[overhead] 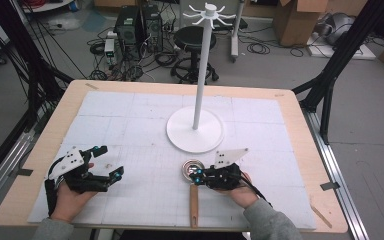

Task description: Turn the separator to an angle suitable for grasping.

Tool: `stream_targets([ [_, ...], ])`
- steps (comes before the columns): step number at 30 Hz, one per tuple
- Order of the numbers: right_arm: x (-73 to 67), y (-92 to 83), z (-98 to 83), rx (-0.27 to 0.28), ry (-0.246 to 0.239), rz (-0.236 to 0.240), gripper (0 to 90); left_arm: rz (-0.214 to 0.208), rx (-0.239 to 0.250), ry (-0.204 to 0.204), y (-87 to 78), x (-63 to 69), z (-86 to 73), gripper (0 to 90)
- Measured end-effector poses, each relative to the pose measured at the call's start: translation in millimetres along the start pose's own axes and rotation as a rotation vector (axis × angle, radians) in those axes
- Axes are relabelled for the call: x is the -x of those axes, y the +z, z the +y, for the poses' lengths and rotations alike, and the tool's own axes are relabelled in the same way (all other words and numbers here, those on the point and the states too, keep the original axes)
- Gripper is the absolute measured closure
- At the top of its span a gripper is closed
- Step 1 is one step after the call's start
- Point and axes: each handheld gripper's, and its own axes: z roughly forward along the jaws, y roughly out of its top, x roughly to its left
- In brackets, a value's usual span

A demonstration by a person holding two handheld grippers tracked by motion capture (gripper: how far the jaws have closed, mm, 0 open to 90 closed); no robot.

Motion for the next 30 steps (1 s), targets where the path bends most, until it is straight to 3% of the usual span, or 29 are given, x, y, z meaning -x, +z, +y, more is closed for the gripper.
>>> stream_targets([
  [12, 2.3, 24.1, 4.6, -0.103, -0.007, 0.003, 90.0, -0.002, -0.003, -0.002, -0.1, 0.1, -0.4, 2.8],
  [30, 1.1, 42.4, 8.5, -0.204, -0.039, -0.010, 90.0, -0.001, -0.009, 0.003, 0.2, -0.1, -0.9, 2.8],
])
